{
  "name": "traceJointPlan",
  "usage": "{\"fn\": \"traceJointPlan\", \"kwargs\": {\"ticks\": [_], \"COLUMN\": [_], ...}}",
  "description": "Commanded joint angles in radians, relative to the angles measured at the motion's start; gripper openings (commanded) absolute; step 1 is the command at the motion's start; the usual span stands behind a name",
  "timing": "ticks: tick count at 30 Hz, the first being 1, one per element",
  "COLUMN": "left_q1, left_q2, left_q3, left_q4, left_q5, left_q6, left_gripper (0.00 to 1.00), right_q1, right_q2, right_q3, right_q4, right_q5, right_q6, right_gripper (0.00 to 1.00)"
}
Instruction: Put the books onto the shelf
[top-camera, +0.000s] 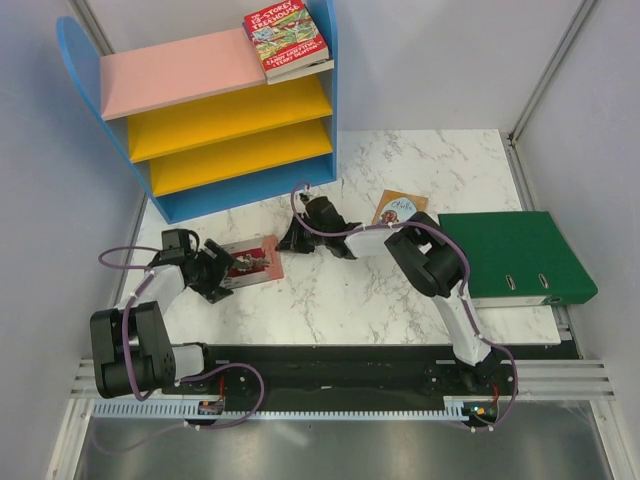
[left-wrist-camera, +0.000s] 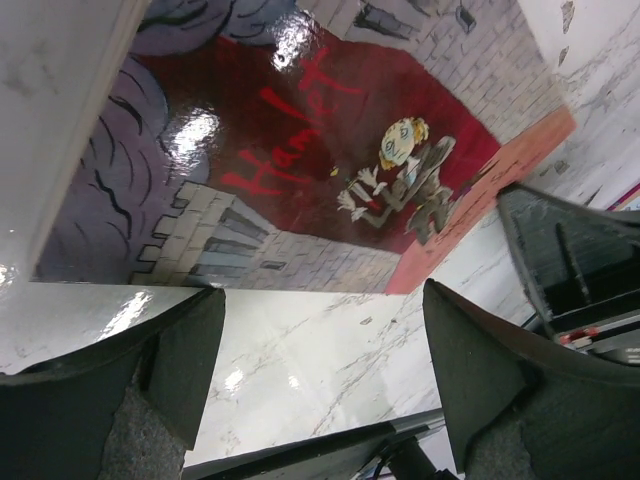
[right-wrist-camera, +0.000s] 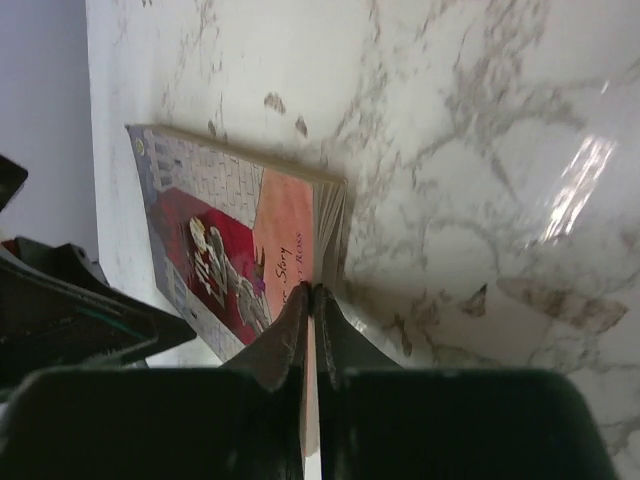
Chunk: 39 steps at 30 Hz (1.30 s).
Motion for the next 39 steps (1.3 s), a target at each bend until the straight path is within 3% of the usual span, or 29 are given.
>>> {"fn": "traceJointPlan", "kwargs": {"ticks": [1,6,14,15,19,21,27,30,33,39], "left_q1": [0.011,0.019,0.028,0.028,0.031,0.033,0.039,0.039,0.039,0.039], "left_q2": [0.030,0.036,0.036,0.036,0.044,0.042,0.044,0.051,0.062,0.064], "left_q3": [0.001,0.008,0.025,0.030,0.057,0.061,0.068,0.070,0.071,0.068], "left_q4": [0.017,0.014,0.005,0.002,-0.016,-0.018,-0.032,-0.032,-0.029,-0.026], "left_q5": [-0.053,-0.053,-0.048,-0.050,-0.053,-0.053,-0.060,-0.059,-0.054,-0.053], "left_q6": [0.053,0.070,0.093,0.096,0.111,0.114,0.128,0.131,0.134,0.140], "left_gripper": [0.87,0.87,0.87,0.87,0.87,0.87,0.87,0.87,0.87,0.87], "right_q1": [0.021,0.065,0.243,0.266,0.277,0.260,0.194,0.168,0.156,0.154], "right_q2": [-0.086,-0.190,-0.279,-0.284,-0.316,-0.341,-0.368,-0.361,-0.301,-0.200], "right_q3": [-0.122,-0.244,-0.195,-0.185,-0.193,-0.213,-0.215,-0.196,-0.124,-0.011], "right_q4": [0.102,0.091,-0.167,-0.186,-0.250,-0.282,-0.387,-0.391,-0.391,-0.347], "right_q5": [-0.059,-0.089,-0.072,-0.076,0.000,0.078,0.207,0.261,0.241,0.177], "right_q6": [0.056,0.061,-0.069,-0.086,-0.116,-0.132,-0.171,-0.195,-0.228,-0.225], "right_gripper": [0.05,0.03,0.03,0.06,0.39,0.47,0.50,0.57,0.62,0.63]}}
